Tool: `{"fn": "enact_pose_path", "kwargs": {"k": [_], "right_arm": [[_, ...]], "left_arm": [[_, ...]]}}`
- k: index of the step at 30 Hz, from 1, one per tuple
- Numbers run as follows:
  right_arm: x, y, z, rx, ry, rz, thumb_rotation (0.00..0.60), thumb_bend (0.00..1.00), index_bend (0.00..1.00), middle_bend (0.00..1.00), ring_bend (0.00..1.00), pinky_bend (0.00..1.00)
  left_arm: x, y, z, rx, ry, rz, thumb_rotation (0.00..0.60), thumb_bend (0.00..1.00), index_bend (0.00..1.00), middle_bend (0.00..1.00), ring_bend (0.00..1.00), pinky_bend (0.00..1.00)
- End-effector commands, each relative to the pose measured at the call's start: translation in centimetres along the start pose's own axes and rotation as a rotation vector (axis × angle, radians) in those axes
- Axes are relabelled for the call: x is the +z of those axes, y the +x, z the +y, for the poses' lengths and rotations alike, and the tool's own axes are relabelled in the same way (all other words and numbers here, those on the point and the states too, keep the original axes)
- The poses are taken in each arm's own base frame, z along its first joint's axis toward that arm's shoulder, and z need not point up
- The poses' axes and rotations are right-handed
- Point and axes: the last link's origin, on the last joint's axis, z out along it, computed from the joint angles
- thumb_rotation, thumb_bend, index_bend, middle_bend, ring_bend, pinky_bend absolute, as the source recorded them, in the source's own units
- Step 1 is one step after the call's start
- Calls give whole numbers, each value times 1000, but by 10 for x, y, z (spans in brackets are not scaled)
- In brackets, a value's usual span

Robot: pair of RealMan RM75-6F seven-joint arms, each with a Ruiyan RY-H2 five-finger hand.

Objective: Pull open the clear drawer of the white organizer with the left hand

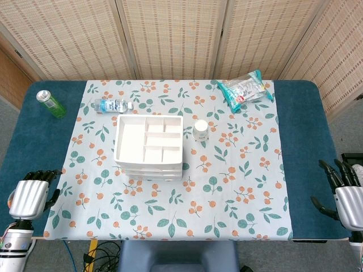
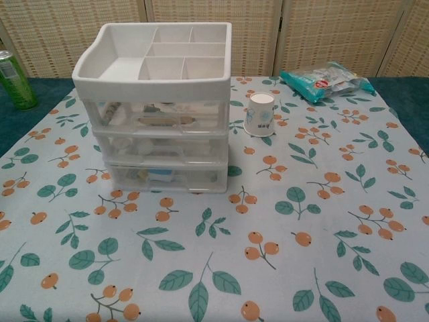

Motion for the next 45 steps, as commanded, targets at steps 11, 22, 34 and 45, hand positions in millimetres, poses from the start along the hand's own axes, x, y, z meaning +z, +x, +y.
{"fn": "enact_pose_path", "kwargs": {"k": [11, 22, 34, 45], "right_arm": [[-2, 8, -3, -1, 11, 29, 600, 281, 43, 178, 75, 42], [0, 18, -6, -22, 27, 74, 600, 282, 43, 178, 75, 42], [6, 22, -6, -36, 21, 78, 600, 281, 43, 178, 75, 42], [9, 20, -3, -40, 8, 66, 600, 282, 43, 178, 75, 42]], "left_arm": [[3, 2, 2, -52, -44, 14, 600, 370, 310, 414, 336, 348], [17, 4, 24, -260, -244, 16, 600, 371, 323, 602, 660, 851], [33, -24, 84, -428, -487, -186, 600, 370, 341, 798, 854, 1000], [49, -57, 134, -639, -565, -327, 600, 410, 206, 881, 947, 1000]]}}
